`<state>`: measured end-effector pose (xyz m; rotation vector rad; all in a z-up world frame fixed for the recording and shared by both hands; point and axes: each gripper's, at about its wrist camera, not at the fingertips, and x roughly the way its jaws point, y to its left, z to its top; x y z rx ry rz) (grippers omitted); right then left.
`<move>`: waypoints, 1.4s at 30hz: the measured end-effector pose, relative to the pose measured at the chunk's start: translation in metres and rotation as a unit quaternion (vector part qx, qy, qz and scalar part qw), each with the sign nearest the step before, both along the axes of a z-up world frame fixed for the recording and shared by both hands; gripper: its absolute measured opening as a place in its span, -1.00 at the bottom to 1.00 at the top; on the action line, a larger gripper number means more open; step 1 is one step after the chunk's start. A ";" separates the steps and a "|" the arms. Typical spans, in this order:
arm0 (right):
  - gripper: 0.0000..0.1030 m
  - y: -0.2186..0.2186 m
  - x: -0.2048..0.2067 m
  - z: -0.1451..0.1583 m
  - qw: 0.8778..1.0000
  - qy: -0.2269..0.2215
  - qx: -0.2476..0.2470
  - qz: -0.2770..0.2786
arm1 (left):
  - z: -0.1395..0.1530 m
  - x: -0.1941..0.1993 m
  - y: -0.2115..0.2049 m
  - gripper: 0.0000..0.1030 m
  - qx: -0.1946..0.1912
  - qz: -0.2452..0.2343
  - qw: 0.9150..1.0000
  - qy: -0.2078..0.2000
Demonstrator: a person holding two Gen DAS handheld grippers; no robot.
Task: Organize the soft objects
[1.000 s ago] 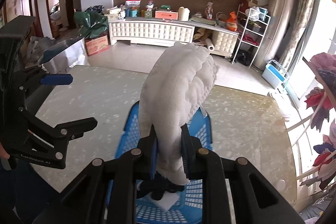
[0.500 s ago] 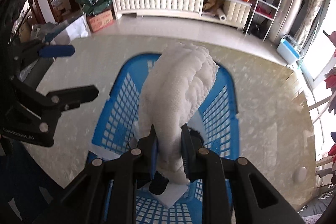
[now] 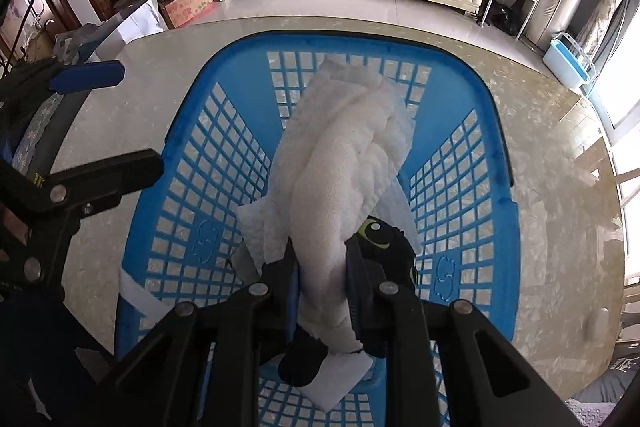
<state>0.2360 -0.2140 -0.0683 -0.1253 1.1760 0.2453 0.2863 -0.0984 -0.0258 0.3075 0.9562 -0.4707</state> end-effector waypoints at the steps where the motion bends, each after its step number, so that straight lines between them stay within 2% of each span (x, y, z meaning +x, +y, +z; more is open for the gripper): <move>1: -0.63 0.000 0.000 0.000 1.000 0.001 0.001 0.000 | 0.000 0.000 0.000 0.86 0.000 0.000 1.000 0.000; 10: -0.52 -0.004 -0.004 0.000 1.000 -0.007 -0.010 -0.013 | 0.000 -0.004 0.006 0.86 0.000 -0.001 1.000 0.003; 13: -0.31 -0.005 -0.009 0.005 1.000 -0.014 -0.016 -0.017 | 0.001 -0.009 0.008 0.86 -0.002 -0.002 1.000 0.001; 18: 0.28 -0.008 -0.024 0.015 0.998 -0.037 -0.030 -0.029 | 0.003 -0.018 0.011 0.86 -0.007 0.005 1.000 -0.001; 20: 0.45 -0.010 -0.030 0.020 0.998 -0.044 -0.029 -0.036 | 0.006 -0.023 0.014 0.86 -0.009 0.008 1.000 -0.004; 23: 0.59 -0.011 -0.040 0.029 0.998 -0.050 -0.014 -0.043 | 0.008 -0.033 0.018 0.86 -0.018 0.011 1.000 -0.007; 24: 0.70 -0.011 -0.044 0.031 0.998 -0.053 -0.011 -0.045 | 0.010 -0.037 0.020 0.86 -0.022 0.013 1.000 -0.009; 30: 0.99 -0.012 -0.073 0.045 0.994 -0.089 -0.005 -0.064 | 0.021 -0.066 0.033 0.86 -0.050 0.026 0.998 -0.023; 34: 0.99 -0.010 -0.096 0.059 0.989 -0.123 0.010 -0.080 | 0.037 -0.091 0.041 0.86 -0.046 0.041 0.996 -0.061; 37: 0.99 -0.001 -0.113 0.074 0.983 -0.158 0.012 -0.091 | 0.051 -0.109 0.047 0.86 -0.059 0.057 0.993 -0.084; 42: 0.99 0.008 -0.141 0.103 0.970 -0.224 0.022 -0.095 | 0.075 -0.137 0.059 0.86 -0.070 0.094 0.984 -0.135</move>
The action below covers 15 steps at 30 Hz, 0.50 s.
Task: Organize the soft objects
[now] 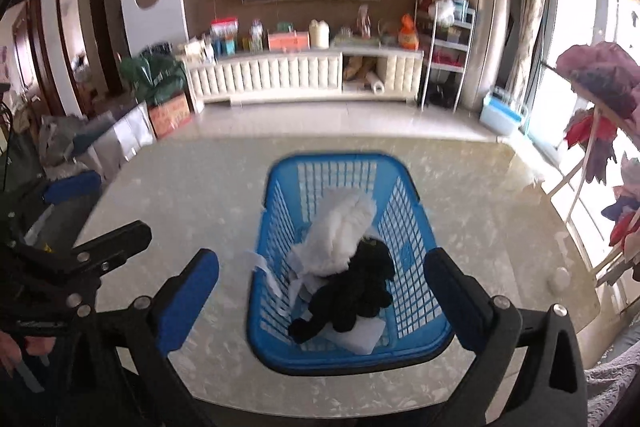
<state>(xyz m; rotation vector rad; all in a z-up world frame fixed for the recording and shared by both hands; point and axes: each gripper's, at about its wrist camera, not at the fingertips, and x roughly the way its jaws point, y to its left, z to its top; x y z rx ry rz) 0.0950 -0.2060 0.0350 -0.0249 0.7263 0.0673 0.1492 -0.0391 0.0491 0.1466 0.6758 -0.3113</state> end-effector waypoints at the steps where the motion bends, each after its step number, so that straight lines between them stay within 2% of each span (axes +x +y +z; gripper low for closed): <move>1: 0.99 0.001 -0.003 0.004 1.000 -0.009 0.003 0.001 | 0.004 -0.004 0.003 0.86 -0.001 0.009 1.000 -0.007; 8: 0.99 0.019 -0.023 0.028 0.998 -0.062 -0.010 0.009 | 0.030 -0.029 0.012 0.86 -0.020 0.030 0.999 -0.037; 15: 1.00 0.025 -0.032 0.030 0.997 -0.079 -0.011 0.018 | 0.046 -0.049 0.023 0.86 -0.028 0.035 0.997 -0.061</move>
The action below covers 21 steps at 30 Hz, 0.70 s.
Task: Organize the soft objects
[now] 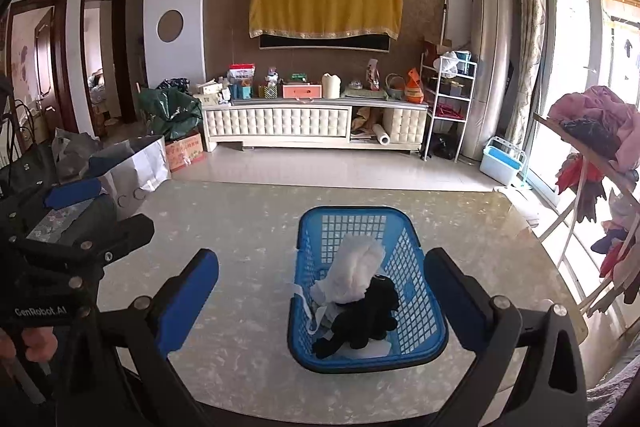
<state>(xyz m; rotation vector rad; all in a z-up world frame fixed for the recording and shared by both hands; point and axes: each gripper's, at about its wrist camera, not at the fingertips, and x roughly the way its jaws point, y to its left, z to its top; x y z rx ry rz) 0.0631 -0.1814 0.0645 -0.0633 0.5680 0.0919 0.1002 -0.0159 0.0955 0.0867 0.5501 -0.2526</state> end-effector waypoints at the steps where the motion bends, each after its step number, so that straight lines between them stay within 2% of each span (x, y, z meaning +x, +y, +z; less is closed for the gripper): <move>1: 1.00 0.000 0.000 0.000 1.000 0.001 0.001 0.001 | 0.001 -0.001 0.000 0.86 0.003 0.002 1.000 -0.002; 21: 1.00 0.002 -0.008 0.002 1.000 -0.009 0.001 0.006 | 0.007 -0.015 0.005 0.86 -0.007 0.002 1.000 -0.008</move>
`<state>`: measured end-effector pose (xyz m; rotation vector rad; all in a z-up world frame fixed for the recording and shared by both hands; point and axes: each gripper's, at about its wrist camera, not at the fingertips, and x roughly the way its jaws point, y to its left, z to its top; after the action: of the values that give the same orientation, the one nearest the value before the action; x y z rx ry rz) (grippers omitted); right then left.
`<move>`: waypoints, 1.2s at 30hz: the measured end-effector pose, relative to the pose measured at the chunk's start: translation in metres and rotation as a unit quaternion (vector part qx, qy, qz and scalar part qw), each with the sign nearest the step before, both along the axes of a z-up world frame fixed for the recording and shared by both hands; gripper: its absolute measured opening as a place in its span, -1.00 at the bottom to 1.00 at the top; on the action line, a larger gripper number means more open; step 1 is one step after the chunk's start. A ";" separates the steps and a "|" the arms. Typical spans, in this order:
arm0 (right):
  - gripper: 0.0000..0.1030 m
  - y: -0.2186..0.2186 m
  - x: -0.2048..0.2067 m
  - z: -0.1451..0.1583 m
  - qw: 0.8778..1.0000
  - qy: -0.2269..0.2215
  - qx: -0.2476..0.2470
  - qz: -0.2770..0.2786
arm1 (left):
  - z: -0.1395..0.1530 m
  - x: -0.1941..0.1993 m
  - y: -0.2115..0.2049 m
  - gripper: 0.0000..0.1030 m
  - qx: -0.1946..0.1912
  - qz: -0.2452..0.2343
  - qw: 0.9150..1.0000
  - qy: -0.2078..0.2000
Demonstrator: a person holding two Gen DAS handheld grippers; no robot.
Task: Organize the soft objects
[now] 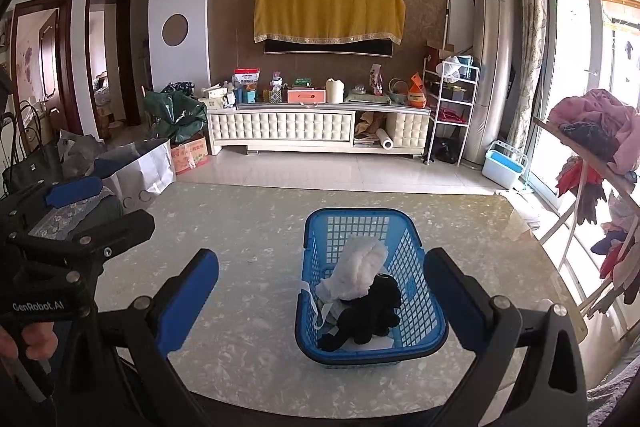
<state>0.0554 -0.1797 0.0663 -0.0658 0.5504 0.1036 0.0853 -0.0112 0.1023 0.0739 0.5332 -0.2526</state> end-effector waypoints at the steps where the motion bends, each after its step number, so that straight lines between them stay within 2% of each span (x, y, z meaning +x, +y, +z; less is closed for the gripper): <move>1: 1.00 0.000 0.000 0.000 1.000 0.000 0.000 0.000 | 0.000 0.000 0.000 0.86 0.001 0.000 1.000 -0.001; 13: 1.00 0.001 -0.002 0.000 1.000 0.000 0.001 0.002 | 0.005 -0.008 -0.003 0.86 0.014 0.010 1.000 -0.023; 36: 0.99 0.000 -0.005 0.000 1.000 0.009 0.004 -0.004 | 0.006 -0.009 -0.007 0.86 0.016 0.003 1.000 -0.023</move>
<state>0.0499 -0.1793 0.0666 -0.0560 0.5672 0.0985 0.0765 -0.0178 0.1079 0.1082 0.4913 -0.2365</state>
